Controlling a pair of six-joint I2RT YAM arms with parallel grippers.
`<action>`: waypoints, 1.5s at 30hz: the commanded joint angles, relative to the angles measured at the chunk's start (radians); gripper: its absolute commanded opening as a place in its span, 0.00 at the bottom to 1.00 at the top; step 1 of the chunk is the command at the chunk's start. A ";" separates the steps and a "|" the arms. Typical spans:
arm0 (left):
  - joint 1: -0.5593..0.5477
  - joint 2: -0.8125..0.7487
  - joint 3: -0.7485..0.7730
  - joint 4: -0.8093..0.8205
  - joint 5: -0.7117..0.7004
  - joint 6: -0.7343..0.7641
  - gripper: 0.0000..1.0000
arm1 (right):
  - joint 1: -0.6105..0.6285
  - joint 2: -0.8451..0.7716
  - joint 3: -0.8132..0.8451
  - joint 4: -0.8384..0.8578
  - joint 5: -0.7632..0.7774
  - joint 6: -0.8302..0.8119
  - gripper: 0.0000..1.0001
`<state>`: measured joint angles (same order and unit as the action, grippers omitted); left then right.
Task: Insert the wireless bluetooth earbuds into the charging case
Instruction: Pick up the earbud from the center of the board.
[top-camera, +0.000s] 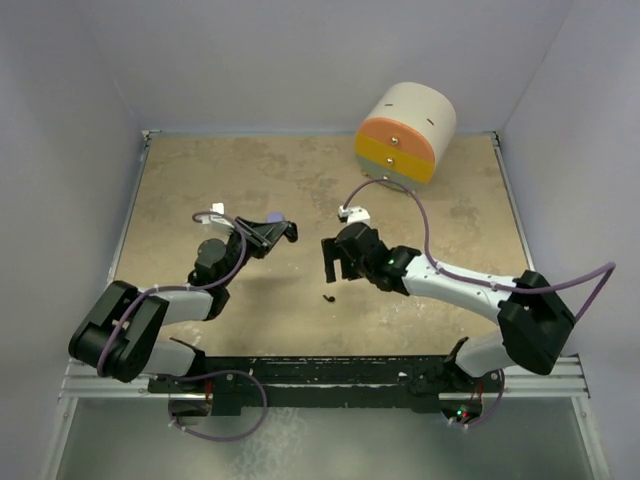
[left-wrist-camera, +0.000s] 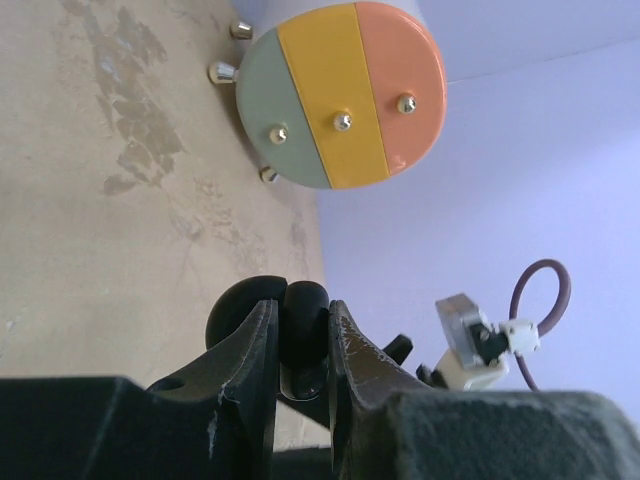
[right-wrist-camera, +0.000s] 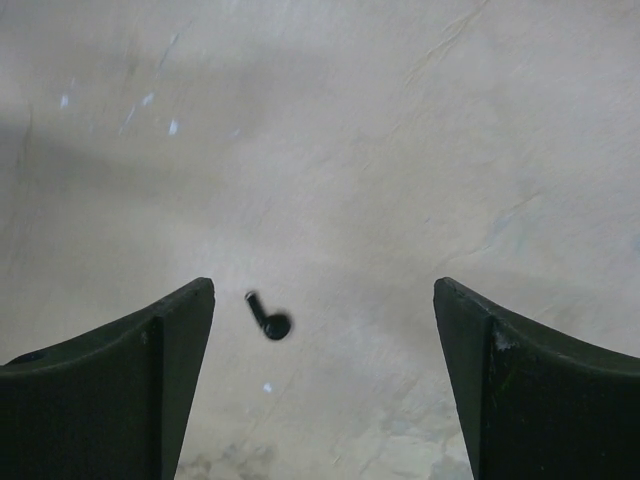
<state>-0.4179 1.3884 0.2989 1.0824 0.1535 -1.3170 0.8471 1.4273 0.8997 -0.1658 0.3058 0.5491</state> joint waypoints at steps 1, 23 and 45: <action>0.029 -0.062 -0.053 0.031 0.040 -0.025 0.00 | 0.097 -0.015 -0.060 0.059 -0.029 0.106 0.90; 0.029 -0.156 -0.164 0.000 0.054 -0.014 0.00 | 0.295 0.200 -0.093 0.043 0.178 0.253 0.70; 0.067 -0.202 -0.160 -0.077 0.117 0.001 0.00 | 0.308 0.252 -0.093 0.008 0.193 0.311 0.34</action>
<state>-0.3599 1.2106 0.1398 0.9817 0.2516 -1.3342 1.1454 1.6409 0.8211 -0.1028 0.5388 0.8215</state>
